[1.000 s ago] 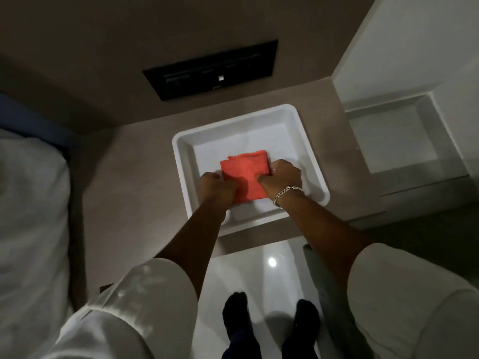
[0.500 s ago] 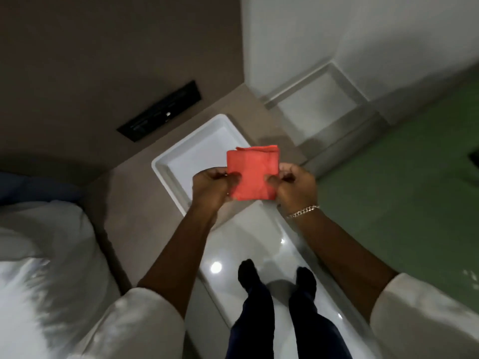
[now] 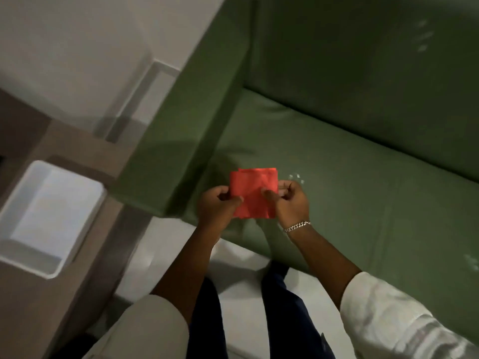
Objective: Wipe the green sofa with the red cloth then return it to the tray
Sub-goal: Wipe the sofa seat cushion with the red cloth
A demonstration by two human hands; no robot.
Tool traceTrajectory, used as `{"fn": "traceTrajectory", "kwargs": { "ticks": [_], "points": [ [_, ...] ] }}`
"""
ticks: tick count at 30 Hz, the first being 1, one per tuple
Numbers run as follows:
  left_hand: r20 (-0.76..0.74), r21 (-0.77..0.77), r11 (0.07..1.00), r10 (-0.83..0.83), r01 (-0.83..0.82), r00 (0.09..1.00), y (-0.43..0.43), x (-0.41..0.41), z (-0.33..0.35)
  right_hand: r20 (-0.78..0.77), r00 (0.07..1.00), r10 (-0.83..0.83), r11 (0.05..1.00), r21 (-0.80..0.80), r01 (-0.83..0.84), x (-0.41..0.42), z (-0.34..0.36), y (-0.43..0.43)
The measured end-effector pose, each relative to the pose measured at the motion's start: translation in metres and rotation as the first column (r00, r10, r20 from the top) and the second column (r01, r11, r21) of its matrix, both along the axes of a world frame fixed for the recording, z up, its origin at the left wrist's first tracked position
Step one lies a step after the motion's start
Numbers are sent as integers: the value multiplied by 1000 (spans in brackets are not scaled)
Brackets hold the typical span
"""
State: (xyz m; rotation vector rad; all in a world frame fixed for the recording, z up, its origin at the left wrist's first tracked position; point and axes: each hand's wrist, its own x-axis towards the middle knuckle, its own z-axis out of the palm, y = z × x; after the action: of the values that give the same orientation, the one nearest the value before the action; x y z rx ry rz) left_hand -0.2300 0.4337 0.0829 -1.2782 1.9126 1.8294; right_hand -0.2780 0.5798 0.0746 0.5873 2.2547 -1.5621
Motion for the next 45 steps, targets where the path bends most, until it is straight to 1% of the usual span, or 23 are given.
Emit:
{"fn": "traceTrajectory", "kwargs": {
  "ticks": [5,10,11,12,13,14,16,18,19,20,22,24,27,31,33,35,37,38,39,40,41,43,45],
  "points": [
    [-6,-93,977,-194,193,981,92,-39,-68,-46,998,49,975,219,-38,-21,-69,91],
    [-61,-156,942,-310,298,949,121,-63,-133,-53,995,82,971,229,-68,-46,-131,129],
    [-87,-213,922,-347,323,934,118,-66,-143,-66,993,99,970,229,-81,-50,-140,132],
    [-126,-328,877,-408,350,904,111,-68,-153,-80,989,122,966,237,-100,-54,-148,135],
    [-157,-478,795,-496,374,854,101,-72,-163,-95,984,150,961,249,-123,-56,-156,139],
    [-158,-618,684,-590,386,791,90,-78,-174,-100,980,173,953,268,-141,-57,-163,143],
    [-72,-798,439,-750,413,657,65,-91,-192,-117,975,188,913,386,-130,-52,-172,149],
    [146,-845,174,-834,505,532,48,-106,-209,-203,968,148,849,529,-19,-43,-178,141],
    [263,-837,51,-835,545,483,43,-112,-217,-240,960,143,833,553,14,-40,-179,128],
    [350,-827,-42,-820,561,454,39,-116,-223,-235,956,178,817,577,-10,-38,-179,110],
    [427,-820,-135,-791,556,437,36,-118,-232,-128,938,323,715,683,-153,-33,-184,80],
    [442,-829,-167,-780,534,442,37,-118,-234,-35,908,418,594,766,-244,-25,-194,72],
    [448,-832,-182,-778,524,440,37,-117,-233,-56,895,442,522,828,-206,-5,-204,97],
    [457,-829,-192,-773,525,439,37,-119,-230,-99,953,287,563,822,-84,-50,-207,113],
    [462,-830,-200,-770,520,441,36,-118,-232,-120,953,277,599,798,-74,-89,-207,101],
    [458,-836,-214,-778,505,430,34,-119,-233,-123,900,419,580,799,-161,-105,-207,86],
    [444,-845,-216,-794,490,416,29,-118,-233,-105,771,628,470,841,-269,-89,-209,82],
    [441,-846,-213,-795,489,417,25,-118,-232,-96,711,696,426,853,-302,-73,-209,89],
    [439,-847,-206,-791,490,426,22,-118,-232,-87,685,723,407,855,-321,-57,-209,100],
    [441,-847,-201,-783,492,439,20,-117,-231,-65,701,710,406,851,-332,-45,-208,114],
    [443,-848,-200,-776,491,449,19,-116,-231,-40,752,658,417,851,-319,-40,-207,126],
    [446,-849,-210,-777,484,445,18,-116,-232,-25,883,469,460,860,-221,-53,-205,137],
    [443,-851,-212,-781,480,440,19,-116,-233,-80,941,329,513,852,-107,-85,-206,123]
  ]
}}
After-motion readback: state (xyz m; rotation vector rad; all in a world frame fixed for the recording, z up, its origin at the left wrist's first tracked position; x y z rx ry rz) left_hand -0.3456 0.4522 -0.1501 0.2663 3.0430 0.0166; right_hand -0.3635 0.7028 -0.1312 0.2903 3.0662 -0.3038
